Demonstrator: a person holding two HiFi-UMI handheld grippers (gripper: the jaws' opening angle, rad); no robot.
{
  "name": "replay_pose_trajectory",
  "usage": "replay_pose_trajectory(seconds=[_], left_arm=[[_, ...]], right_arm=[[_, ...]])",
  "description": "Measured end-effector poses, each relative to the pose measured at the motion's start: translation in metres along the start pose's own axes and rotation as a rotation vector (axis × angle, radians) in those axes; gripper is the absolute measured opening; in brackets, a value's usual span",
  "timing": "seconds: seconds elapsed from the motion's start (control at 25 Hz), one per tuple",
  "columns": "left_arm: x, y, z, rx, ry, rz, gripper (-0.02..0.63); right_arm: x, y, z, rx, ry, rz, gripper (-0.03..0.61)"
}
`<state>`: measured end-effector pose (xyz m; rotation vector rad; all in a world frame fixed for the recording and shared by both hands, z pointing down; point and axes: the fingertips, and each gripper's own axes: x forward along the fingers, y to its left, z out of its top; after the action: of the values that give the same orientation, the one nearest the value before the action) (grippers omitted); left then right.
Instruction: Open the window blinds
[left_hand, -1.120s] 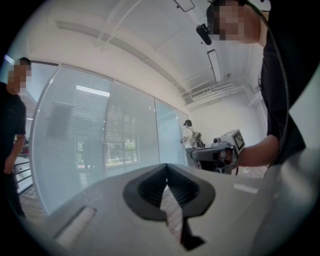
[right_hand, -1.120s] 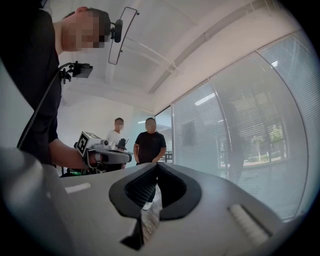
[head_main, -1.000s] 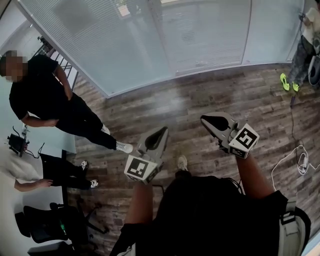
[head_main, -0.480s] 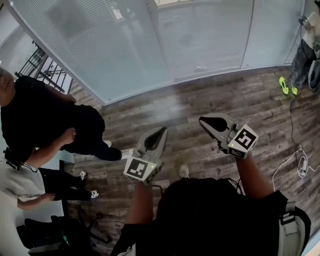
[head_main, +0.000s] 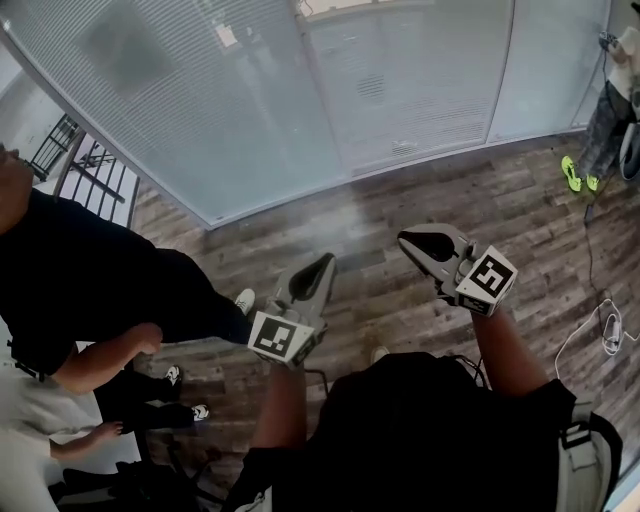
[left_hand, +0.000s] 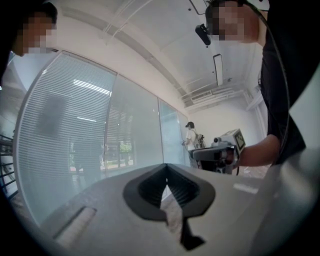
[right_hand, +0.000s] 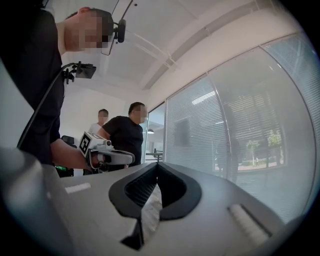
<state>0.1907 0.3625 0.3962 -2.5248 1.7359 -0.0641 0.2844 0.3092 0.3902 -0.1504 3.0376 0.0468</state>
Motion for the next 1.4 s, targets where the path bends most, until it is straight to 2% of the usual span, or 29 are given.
replay_pose_trajectory(seconds=[0.44,0.6,0.88,1.04,1.4], left_arm=[[0.023,0.074,-0.023,0.007,-0.019,-0.04,0.005],[0.03,0.086,-0.021,-0.036,-0.006,-0.056,0.005],[0.036,0.101,-0.032,-0.066,-0.011,-0.069,0.005],[0.046,0.112,-0.029,-0.09,-0.026,-0.048,0.005],[0.071,0.14,-0.034,-0.079,0.007,0.002,0.005]], right_arm=[[0.058,-0.038,-0.014,-0.004,0.018,-0.05,0.006],[0.068,-0.046,-0.018,0.0,0.037,-0.066,0.006],[0.077,-0.053,-0.026,-0.003,0.063,-0.083,0.006],[0.083,-0.063,-0.023,0.003,0.066,-0.082,0.006],[0.104,-0.107,-0.025,0.022,0.061,-0.043,0.006]])
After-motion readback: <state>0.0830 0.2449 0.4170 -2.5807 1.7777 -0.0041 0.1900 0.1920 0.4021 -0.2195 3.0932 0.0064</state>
